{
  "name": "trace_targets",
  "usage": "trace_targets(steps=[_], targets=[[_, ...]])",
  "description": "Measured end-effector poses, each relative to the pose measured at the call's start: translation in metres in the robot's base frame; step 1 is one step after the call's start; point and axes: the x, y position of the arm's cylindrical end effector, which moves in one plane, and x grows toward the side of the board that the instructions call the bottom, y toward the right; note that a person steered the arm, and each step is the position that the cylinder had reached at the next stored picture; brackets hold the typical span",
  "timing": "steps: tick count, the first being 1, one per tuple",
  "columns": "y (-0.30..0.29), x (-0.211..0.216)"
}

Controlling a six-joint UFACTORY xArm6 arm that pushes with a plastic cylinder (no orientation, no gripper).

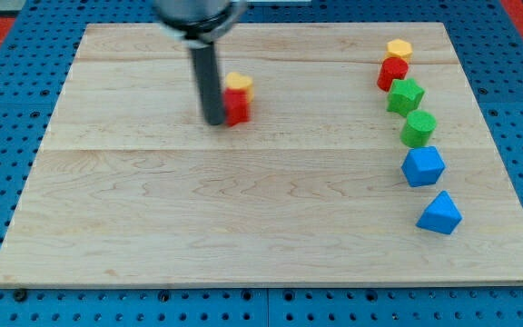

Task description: Move the red star towards left side of yellow hexagon

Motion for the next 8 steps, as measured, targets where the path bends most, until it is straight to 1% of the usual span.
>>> trace_targets(steps=[1, 2, 3, 4, 6, 8], targets=[[0.032, -0.050], [0.065, -0.071], [0.115, -0.081], [0.126, -0.095], [0.125, -0.100], [0.170, -0.109]])
